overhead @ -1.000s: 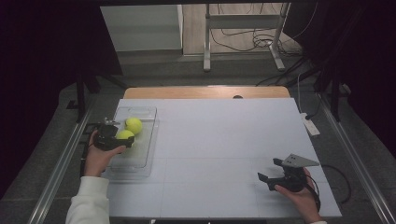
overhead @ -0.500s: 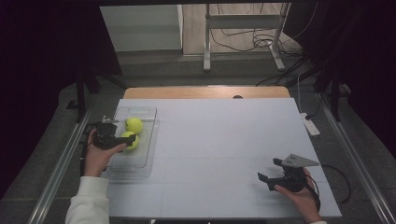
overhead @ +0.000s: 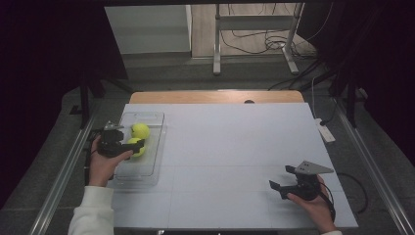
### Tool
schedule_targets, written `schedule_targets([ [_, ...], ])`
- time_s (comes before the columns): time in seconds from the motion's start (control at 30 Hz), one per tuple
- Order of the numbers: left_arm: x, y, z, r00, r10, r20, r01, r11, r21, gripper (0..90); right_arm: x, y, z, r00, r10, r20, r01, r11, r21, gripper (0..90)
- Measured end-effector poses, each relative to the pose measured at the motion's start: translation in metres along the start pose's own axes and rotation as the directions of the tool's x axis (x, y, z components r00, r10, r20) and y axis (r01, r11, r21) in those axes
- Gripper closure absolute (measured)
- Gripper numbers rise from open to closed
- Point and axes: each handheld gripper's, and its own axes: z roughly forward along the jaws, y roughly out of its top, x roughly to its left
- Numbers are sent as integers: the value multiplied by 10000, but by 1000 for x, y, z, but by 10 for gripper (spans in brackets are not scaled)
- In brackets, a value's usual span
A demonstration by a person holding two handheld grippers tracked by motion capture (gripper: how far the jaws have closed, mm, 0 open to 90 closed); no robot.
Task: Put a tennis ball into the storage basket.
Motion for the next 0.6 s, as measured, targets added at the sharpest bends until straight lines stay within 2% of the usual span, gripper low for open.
schedule_targets([
  [0.1,-4,-3,-7,9981,-154,588,178,9991,-393,146,-1,0,0,10000,28,-40,-28,10000,-32,100],
  [0.2,-9,-6,-12,9961,-35,881,92,9979,-647,148,0,0,-2,10000,56,-51,-57,9999,-93,102],
  [0.5,-20,-15,-23,9895,-2,1446,138,9956,-930,151,2,0,-4,9999,51,-94,-52,9999,-155,102],
  [0.6,-22,-17,-24,9894,39,1453,101,9954,-956,153,2,0,-5,9999,56,-99,-57,9998,-186,102],
])
